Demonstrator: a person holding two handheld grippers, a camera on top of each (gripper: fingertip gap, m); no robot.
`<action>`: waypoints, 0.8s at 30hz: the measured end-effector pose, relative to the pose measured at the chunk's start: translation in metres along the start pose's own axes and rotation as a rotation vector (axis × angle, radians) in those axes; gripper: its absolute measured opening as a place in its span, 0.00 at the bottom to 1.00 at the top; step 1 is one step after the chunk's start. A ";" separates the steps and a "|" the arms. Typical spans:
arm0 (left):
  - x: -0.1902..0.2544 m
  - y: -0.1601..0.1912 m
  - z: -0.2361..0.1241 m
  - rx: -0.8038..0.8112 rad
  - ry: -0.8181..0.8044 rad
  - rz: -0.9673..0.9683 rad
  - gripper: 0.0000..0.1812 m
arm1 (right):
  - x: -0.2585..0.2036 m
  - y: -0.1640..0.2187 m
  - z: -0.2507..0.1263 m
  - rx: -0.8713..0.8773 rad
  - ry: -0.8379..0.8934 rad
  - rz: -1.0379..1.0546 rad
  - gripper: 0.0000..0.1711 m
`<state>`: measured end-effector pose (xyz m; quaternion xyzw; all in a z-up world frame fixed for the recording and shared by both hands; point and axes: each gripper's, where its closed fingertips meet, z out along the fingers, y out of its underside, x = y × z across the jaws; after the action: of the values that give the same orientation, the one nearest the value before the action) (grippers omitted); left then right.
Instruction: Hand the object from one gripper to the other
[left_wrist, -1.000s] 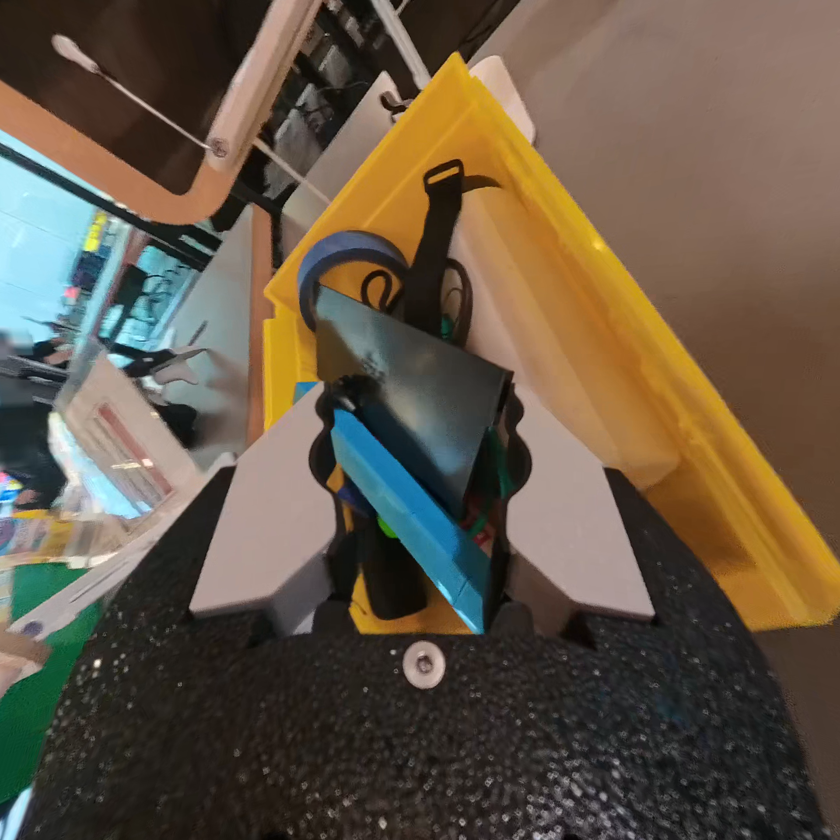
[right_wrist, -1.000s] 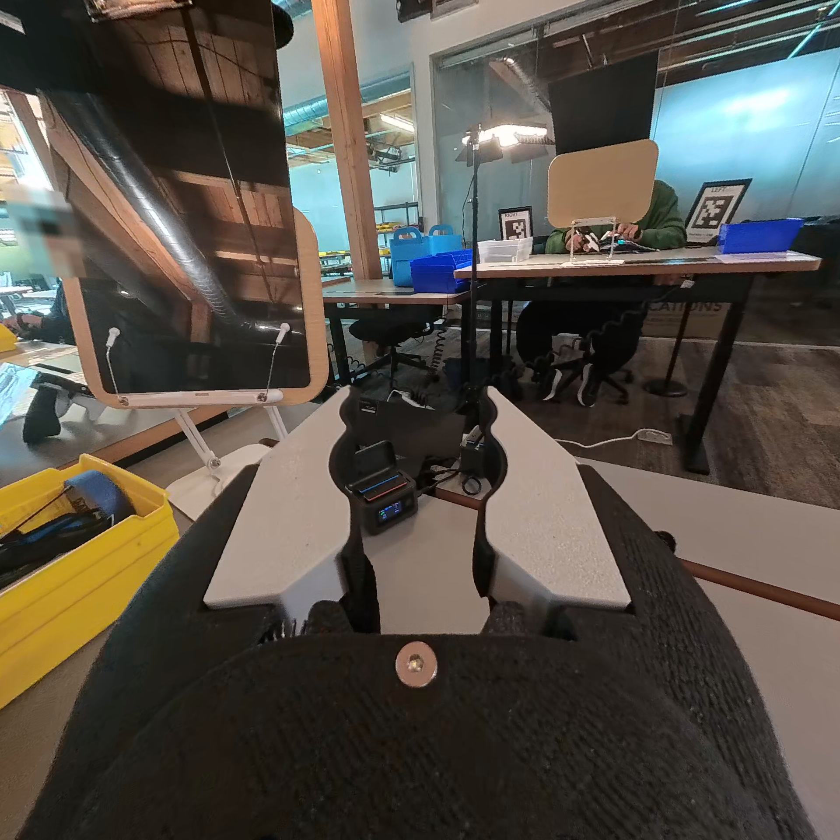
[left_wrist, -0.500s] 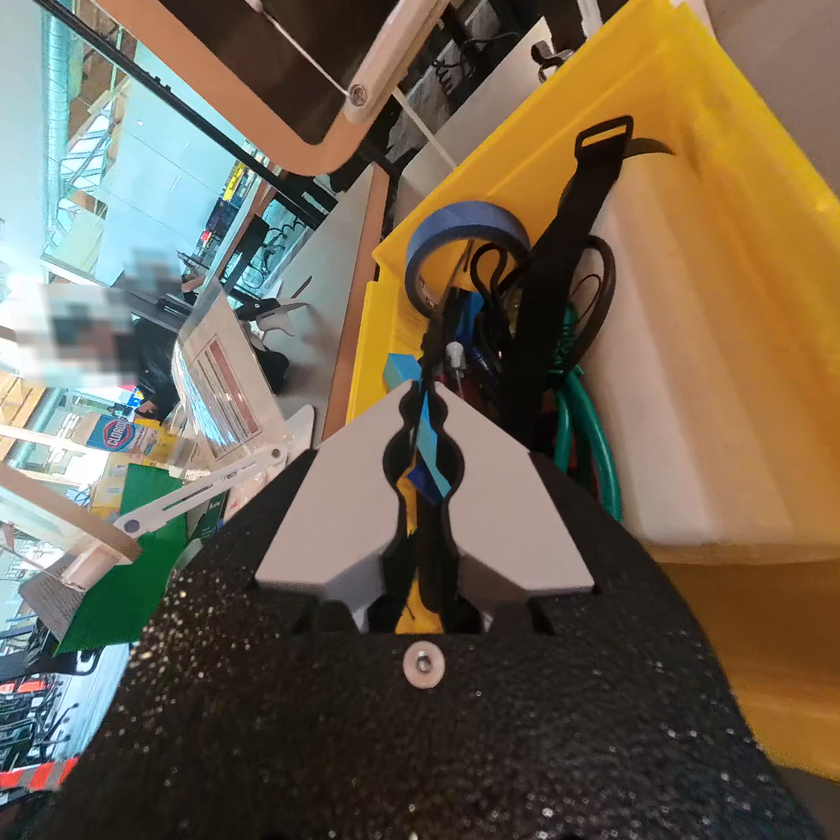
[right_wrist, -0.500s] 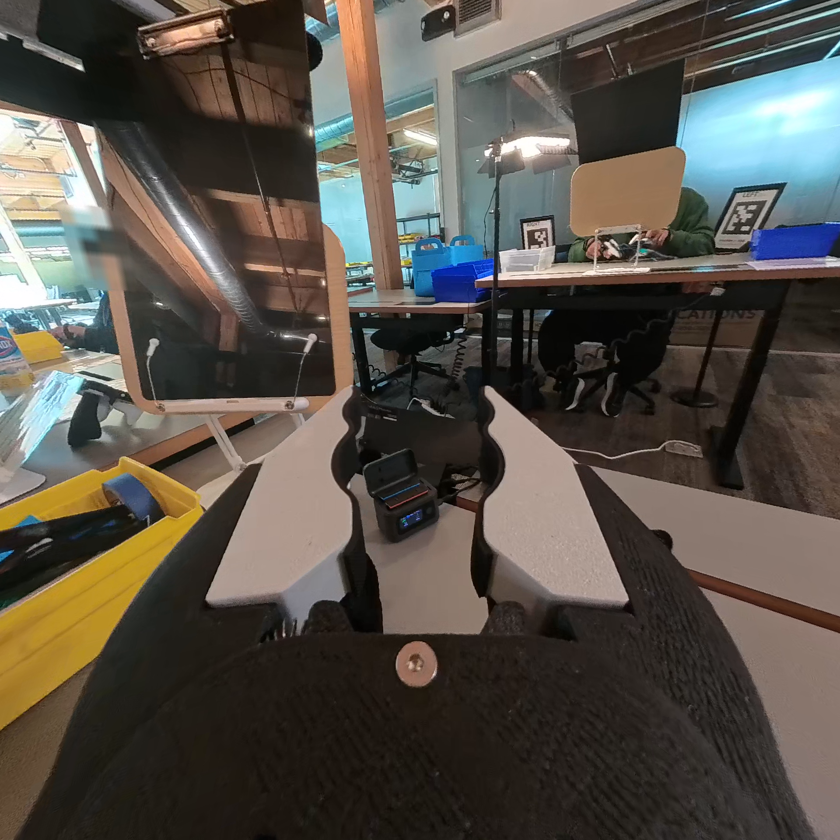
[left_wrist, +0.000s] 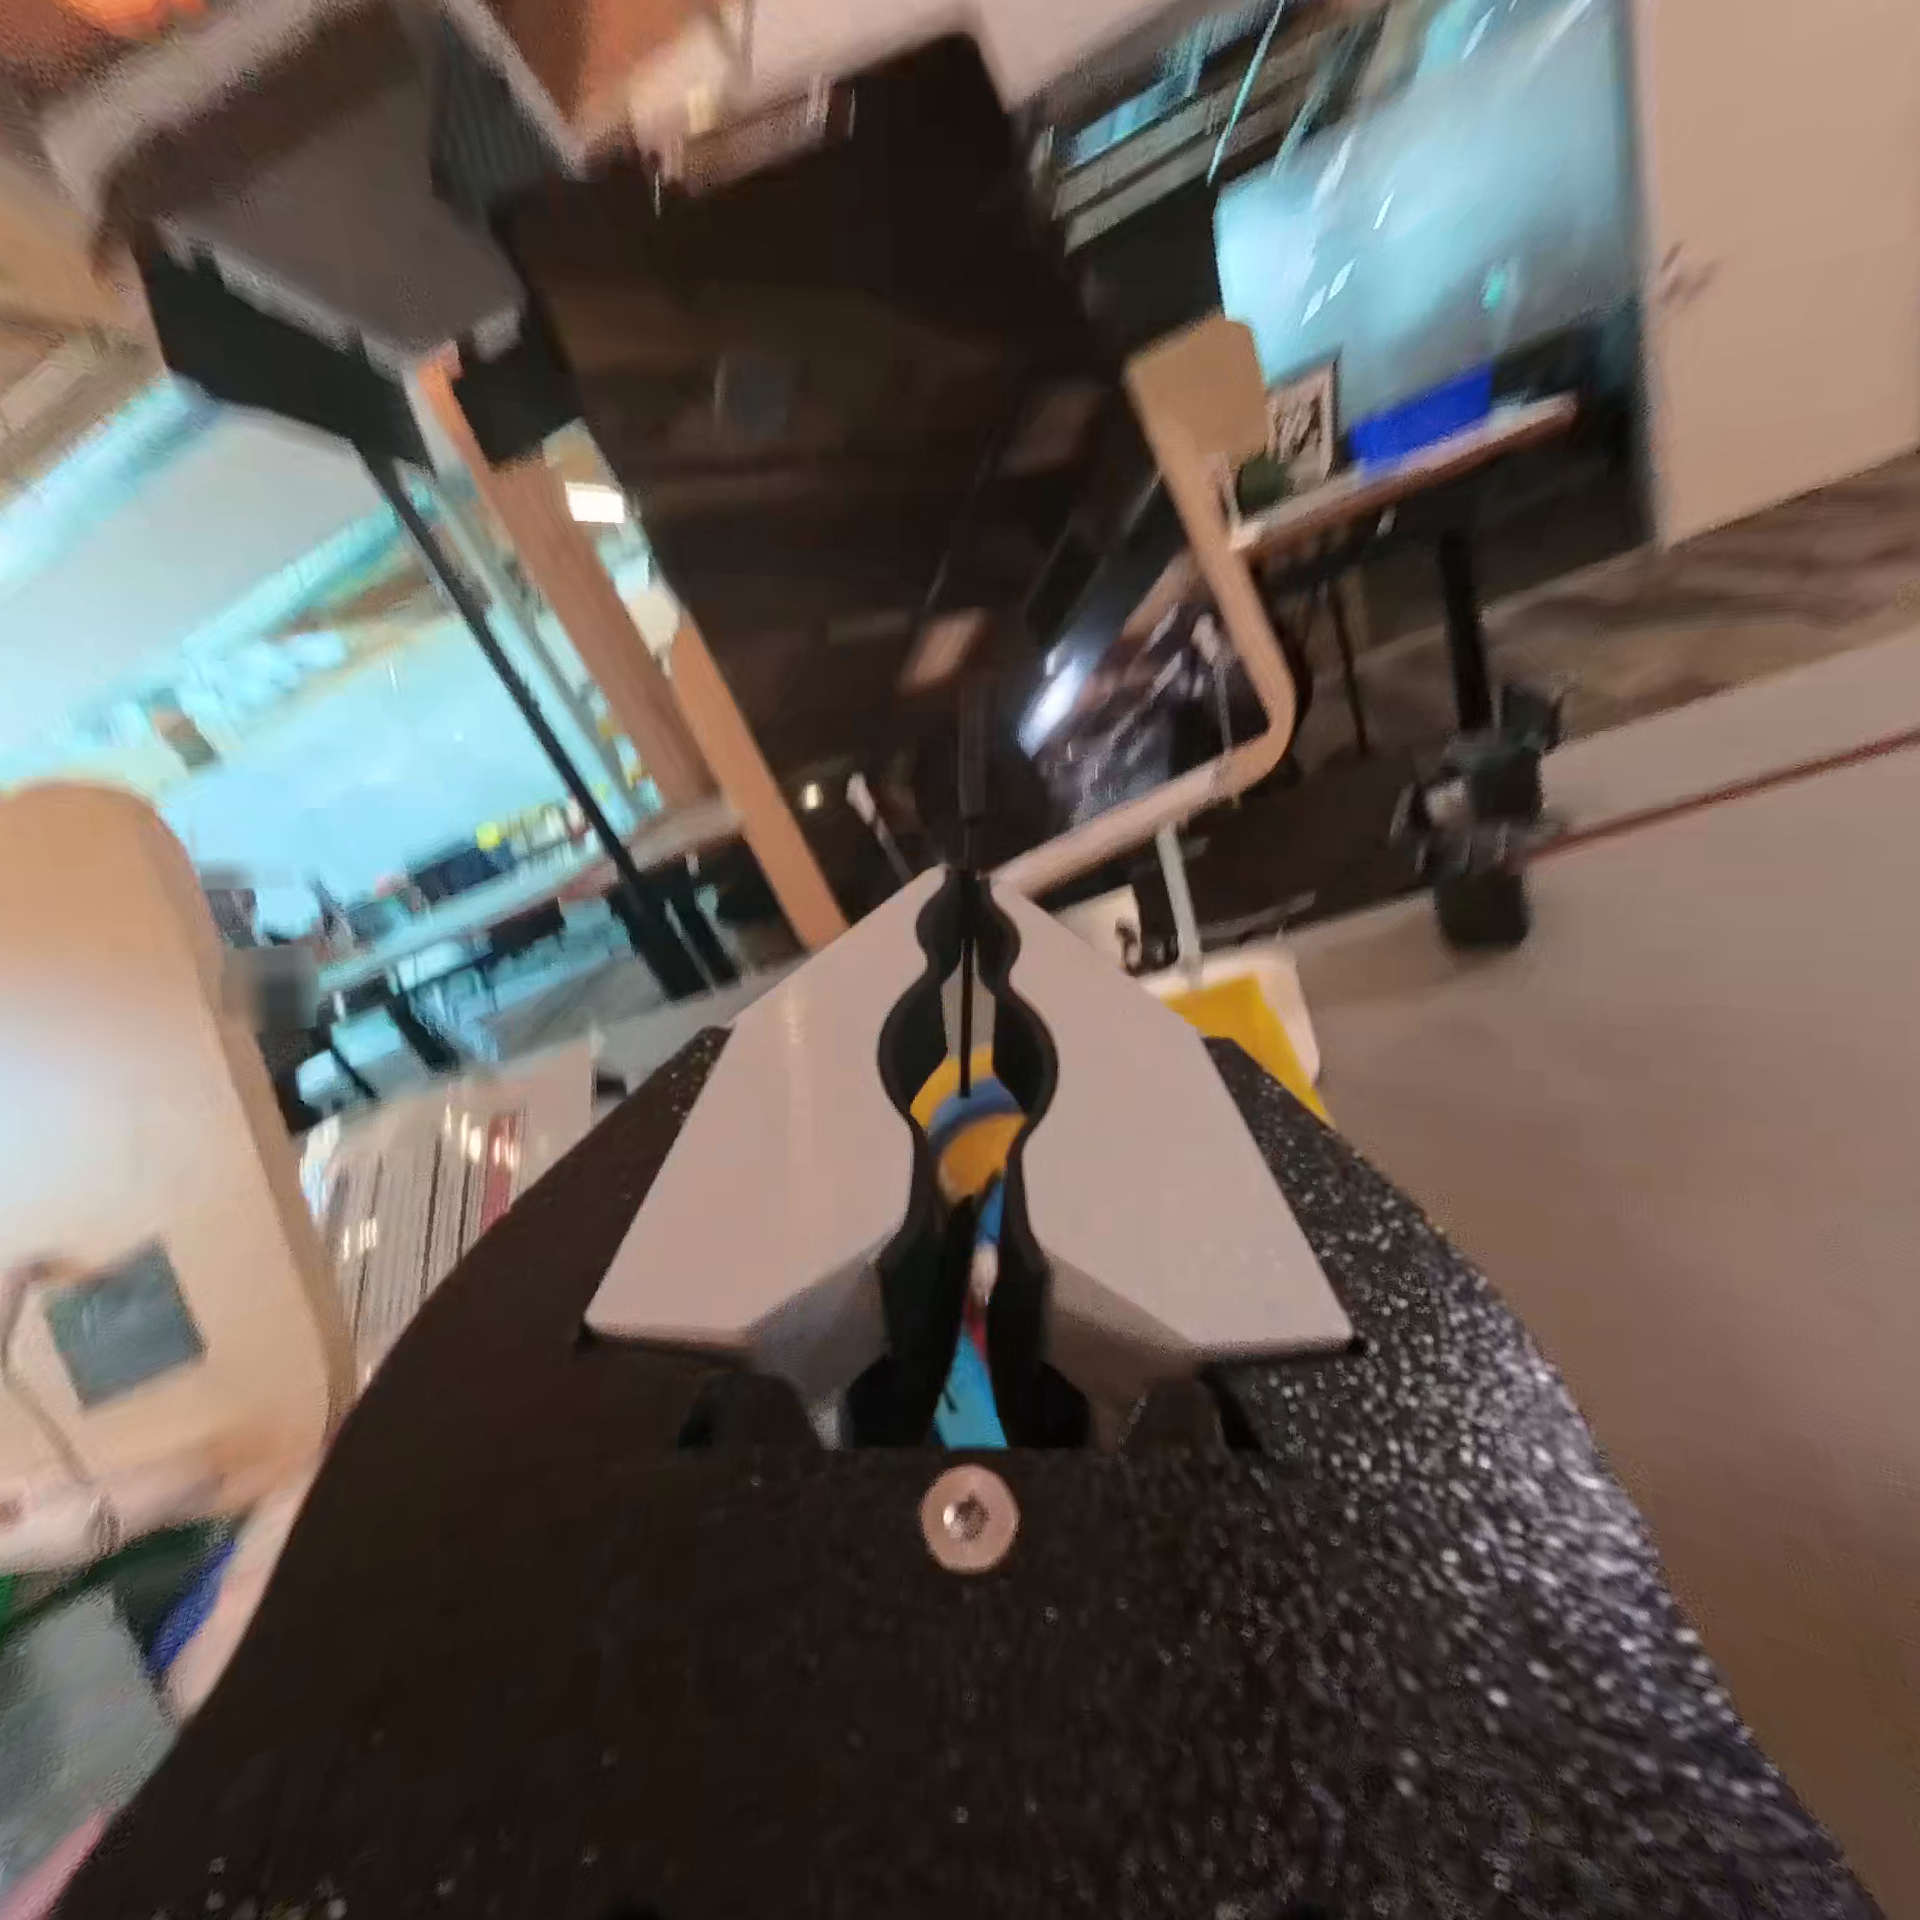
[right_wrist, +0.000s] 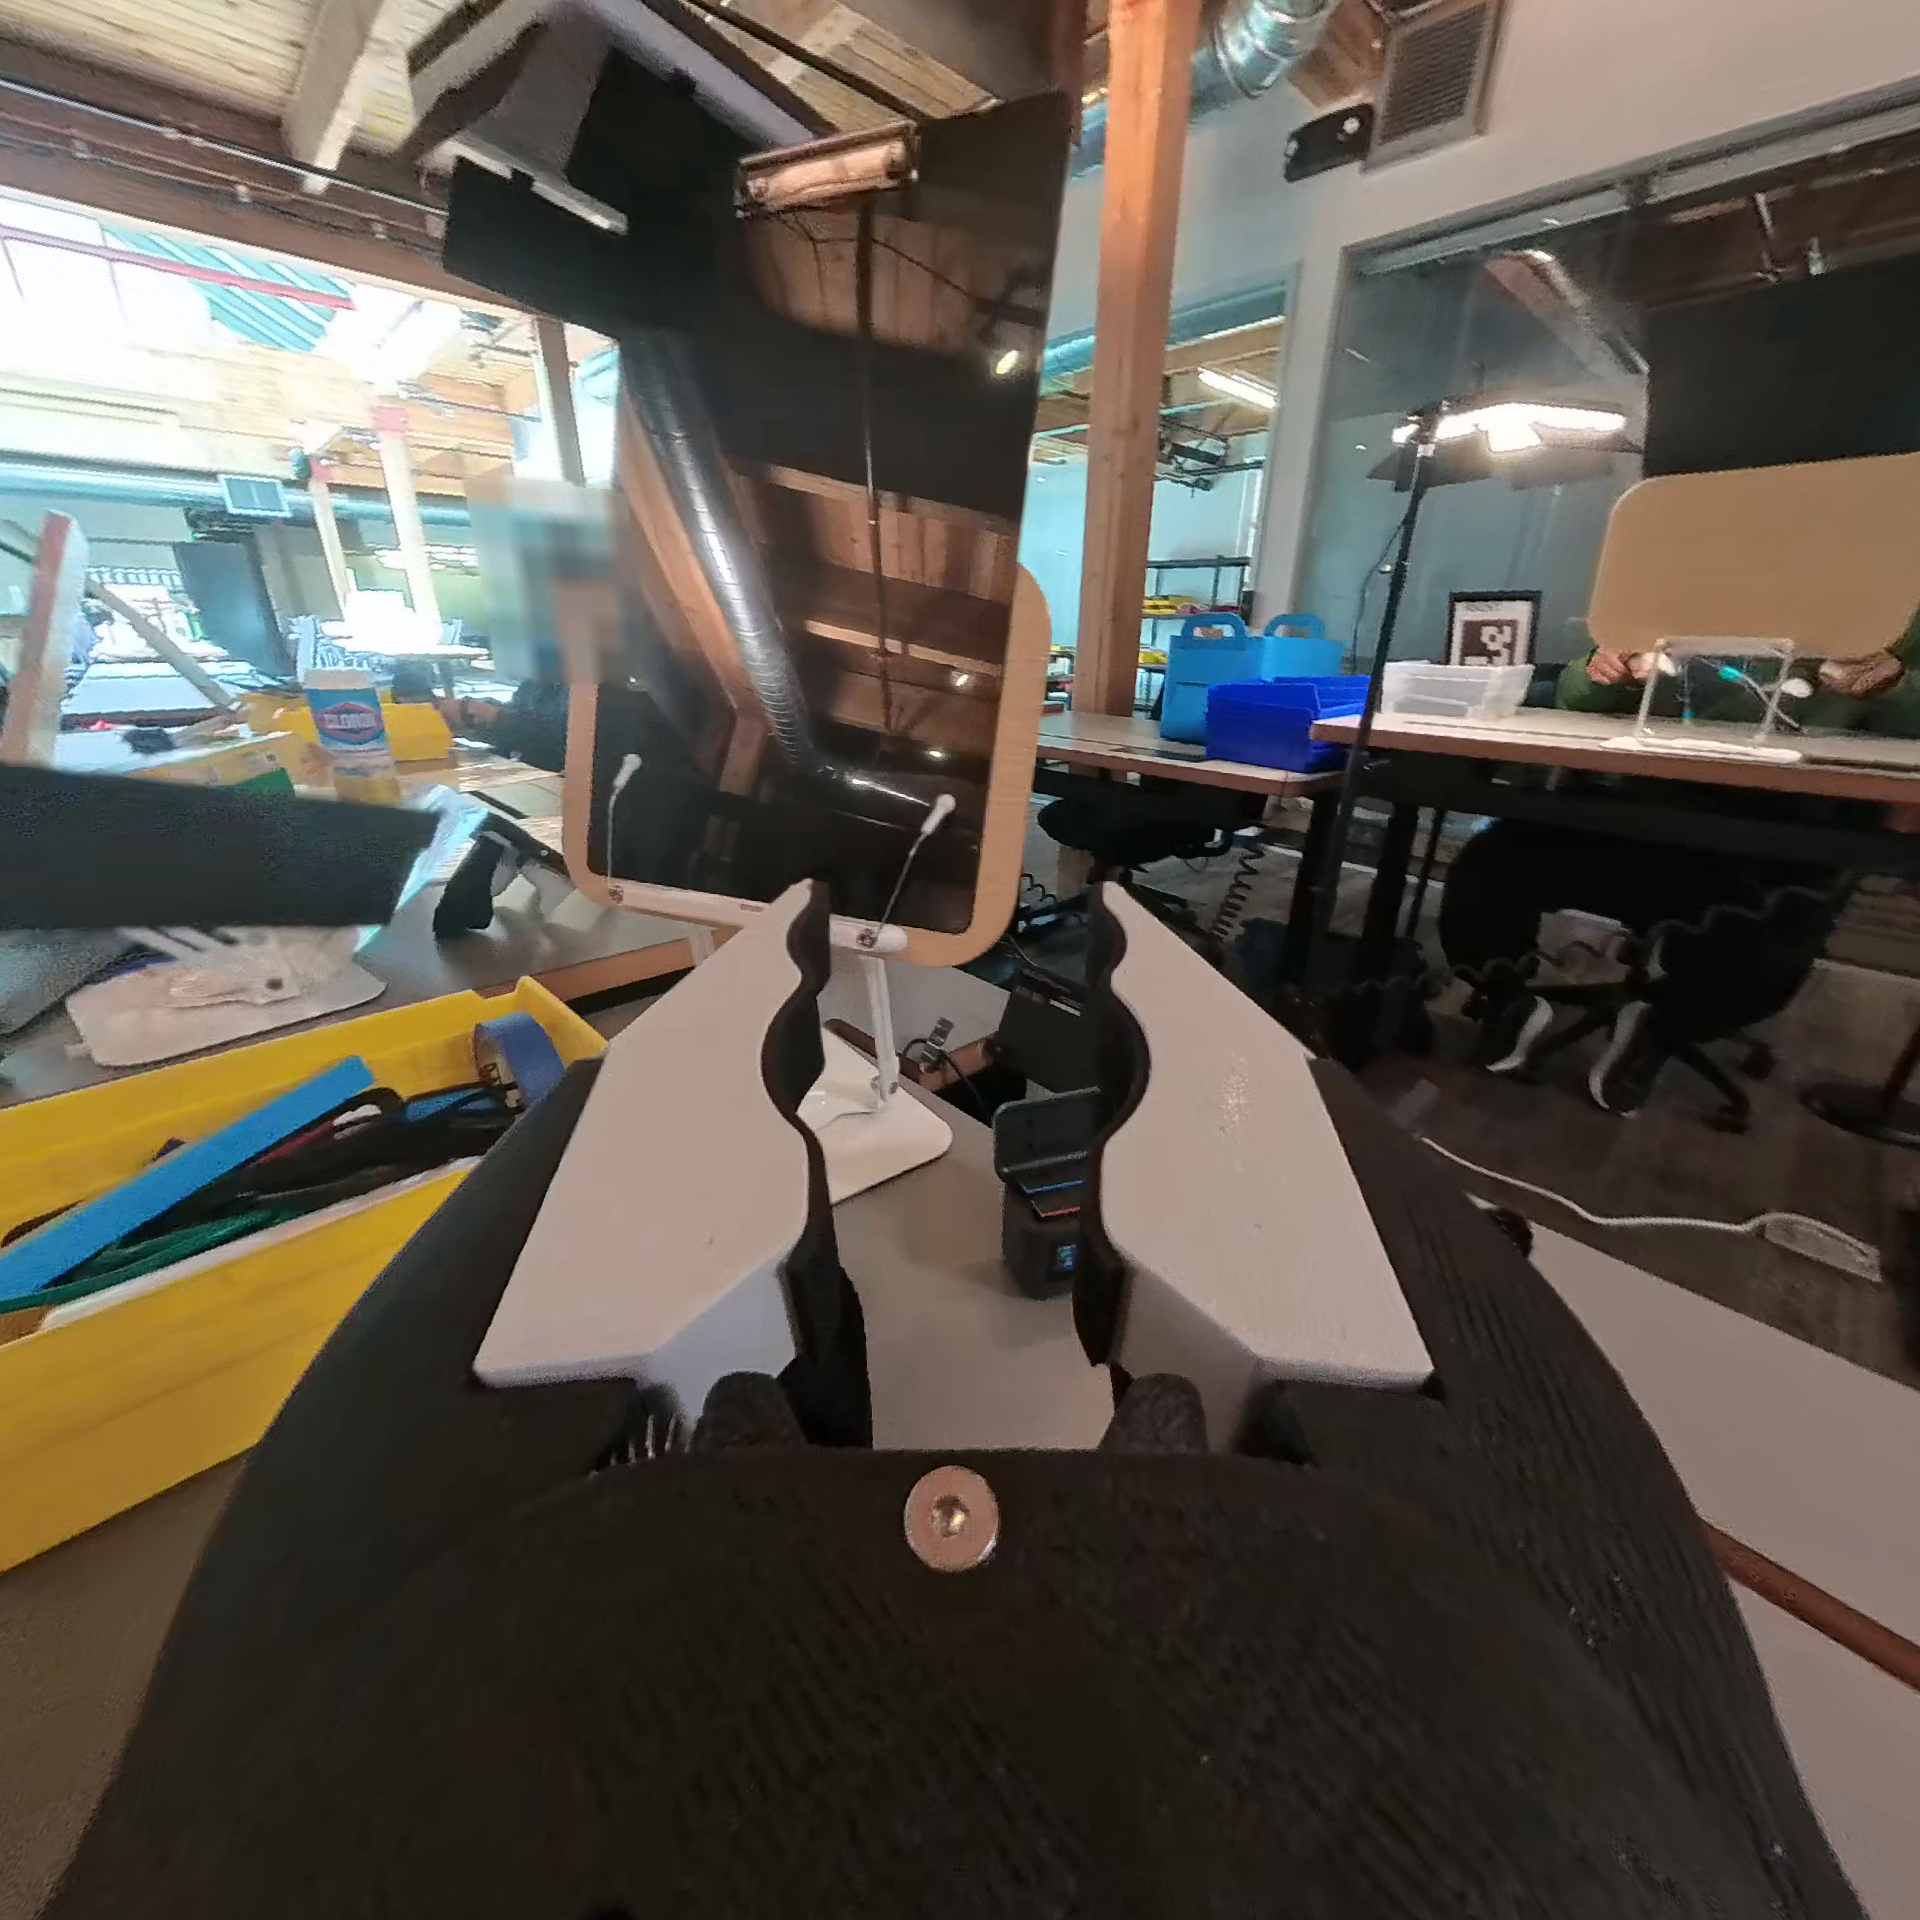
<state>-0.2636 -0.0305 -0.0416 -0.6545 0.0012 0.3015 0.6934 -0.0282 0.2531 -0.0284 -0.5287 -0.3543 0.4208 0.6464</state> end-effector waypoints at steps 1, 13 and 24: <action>0.011 -0.016 0.001 0.067 0.001 0.062 0.00 | -0.004 -0.002 -0.001 0.004 -0.016 0.010 0.28; 0.258 -0.049 0.037 0.626 0.041 0.965 0.00 | -0.053 0.047 -0.049 -0.224 -0.465 0.757 0.39; 0.383 -0.011 0.033 0.836 0.350 1.030 0.00 | 0.002 0.110 -0.097 -0.234 -0.342 0.946 0.14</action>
<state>0.0412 0.1589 -0.1791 -0.2870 0.5406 0.4567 0.6457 0.0417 0.2274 -0.1548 -0.6237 -0.2216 0.7050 0.2546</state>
